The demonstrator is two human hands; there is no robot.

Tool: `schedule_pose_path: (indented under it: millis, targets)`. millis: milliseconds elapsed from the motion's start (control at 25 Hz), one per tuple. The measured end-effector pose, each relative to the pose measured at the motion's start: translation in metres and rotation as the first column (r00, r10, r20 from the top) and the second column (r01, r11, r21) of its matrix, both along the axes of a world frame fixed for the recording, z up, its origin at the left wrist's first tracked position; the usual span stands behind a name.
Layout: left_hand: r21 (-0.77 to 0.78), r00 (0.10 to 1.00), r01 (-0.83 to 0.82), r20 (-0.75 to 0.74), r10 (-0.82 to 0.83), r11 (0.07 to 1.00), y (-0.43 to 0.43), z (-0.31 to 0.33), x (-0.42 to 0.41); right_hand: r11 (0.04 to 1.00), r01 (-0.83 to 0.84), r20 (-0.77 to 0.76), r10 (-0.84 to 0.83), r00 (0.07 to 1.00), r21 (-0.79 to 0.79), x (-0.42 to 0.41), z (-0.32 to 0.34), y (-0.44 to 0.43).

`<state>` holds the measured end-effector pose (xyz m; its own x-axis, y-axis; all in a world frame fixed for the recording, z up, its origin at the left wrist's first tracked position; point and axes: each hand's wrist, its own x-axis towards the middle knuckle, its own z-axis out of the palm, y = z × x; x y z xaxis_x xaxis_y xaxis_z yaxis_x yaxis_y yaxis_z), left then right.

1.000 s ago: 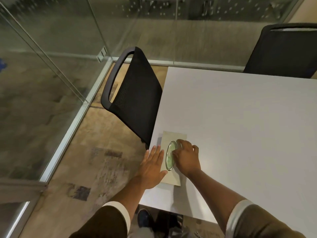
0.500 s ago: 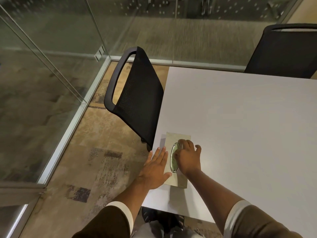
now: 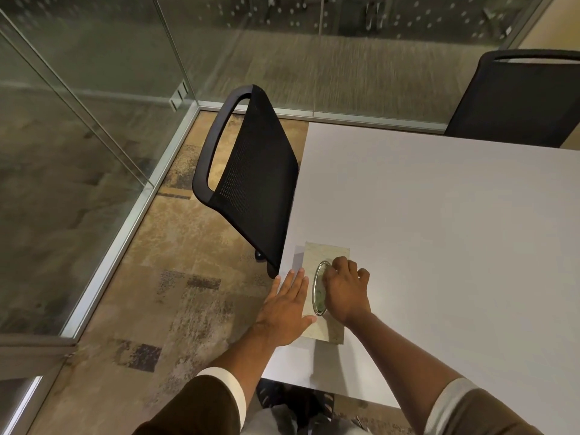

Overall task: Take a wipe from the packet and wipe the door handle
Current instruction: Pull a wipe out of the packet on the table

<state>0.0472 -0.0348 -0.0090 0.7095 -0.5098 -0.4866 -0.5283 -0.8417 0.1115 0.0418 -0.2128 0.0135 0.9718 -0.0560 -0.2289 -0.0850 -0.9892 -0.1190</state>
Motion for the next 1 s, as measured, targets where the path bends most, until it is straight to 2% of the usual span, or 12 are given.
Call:
schedule_pose_path:
  millis: [160,320,480,640,880,960,1000]
  targets:
    - [-0.002,1.000,0.008,0.005,-0.008,1.000,0.000,0.002,-0.001,0.978,0.167,-0.043,-0.163,0.986,0.123,-0.003,0.002,-0.002]
    - [-0.005,1.000,0.004,0.007,-0.004,1.000,-0.001,0.005,0.000,0.881,0.330,-0.149,-0.296,0.943,0.339,-0.001,0.011,-0.011]
    - [-0.005,1.000,-0.001,-0.002,0.001,1.000,-0.002,0.005,0.000,0.723,0.354,-0.188,-0.303,0.934,0.593,-0.004,0.031,-0.018]
    - [-0.022,1.000,-0.009,-0.011,0.008,1.000,-0.002,0.006,0.000,0.555,0.344,-0.187,-0.320,0.929,0.757,-0.008,0.043,-0.029]
    - [-0.060,0.999,-0.035,-0.016,0.035,0.998,-0.004,0.011,0.000,0.365,0.371,-0.240,-0.357,0.903,0.854,-0.014,0.064,-0.032]
    - [-0.142,0.995,-0.089,-0.064,0.080,0.986,-0.006,0.017,0.002,0.294,0.364,-0.246,-0.371,0.896,0.884,-0.014,0.075,-0.035]
    - [-0.227,0.982,-0.170,-0.125,0.144,0.959,-0.008,0.021,0.002,0.255,0.364,-0.257,-0.371,0.892,0.896,-0.013,0.082,-0.036]
